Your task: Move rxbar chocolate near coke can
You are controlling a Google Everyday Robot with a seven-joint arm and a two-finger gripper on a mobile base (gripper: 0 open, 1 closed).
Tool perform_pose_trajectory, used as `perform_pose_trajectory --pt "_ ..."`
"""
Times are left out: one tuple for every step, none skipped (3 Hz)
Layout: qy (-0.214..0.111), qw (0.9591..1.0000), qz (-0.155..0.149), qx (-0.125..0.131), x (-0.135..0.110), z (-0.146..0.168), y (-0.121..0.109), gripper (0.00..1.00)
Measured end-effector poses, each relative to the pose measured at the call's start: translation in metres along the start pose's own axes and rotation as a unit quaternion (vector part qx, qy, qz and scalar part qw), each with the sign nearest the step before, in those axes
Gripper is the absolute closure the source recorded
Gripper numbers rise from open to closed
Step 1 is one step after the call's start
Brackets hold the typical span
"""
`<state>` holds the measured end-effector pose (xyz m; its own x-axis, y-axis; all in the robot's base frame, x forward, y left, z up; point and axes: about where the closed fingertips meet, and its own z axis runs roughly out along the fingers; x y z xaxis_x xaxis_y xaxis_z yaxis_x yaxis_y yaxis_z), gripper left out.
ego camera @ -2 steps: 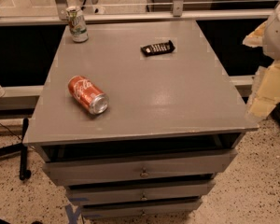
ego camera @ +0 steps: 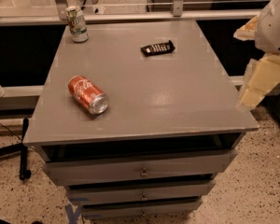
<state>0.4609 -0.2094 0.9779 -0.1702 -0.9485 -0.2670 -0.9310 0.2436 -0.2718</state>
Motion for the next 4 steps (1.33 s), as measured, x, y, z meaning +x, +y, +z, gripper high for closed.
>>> perform_pose_trajectory --pt "-0.078 0.9969 0.008 0.010 -0.022 0.027 -0.048 0.00" --pt "-0.154 0.9875 0.031 0.010 -0.045 0.067 -0.098 0.00" --pt "-0.213 0.9747 0.065 0.012 -0.061 0.114 -0.141 0.00" --pt "-0.259 0.9602 0.104 0.020 -0.071 0.154 -0.183 0.00"
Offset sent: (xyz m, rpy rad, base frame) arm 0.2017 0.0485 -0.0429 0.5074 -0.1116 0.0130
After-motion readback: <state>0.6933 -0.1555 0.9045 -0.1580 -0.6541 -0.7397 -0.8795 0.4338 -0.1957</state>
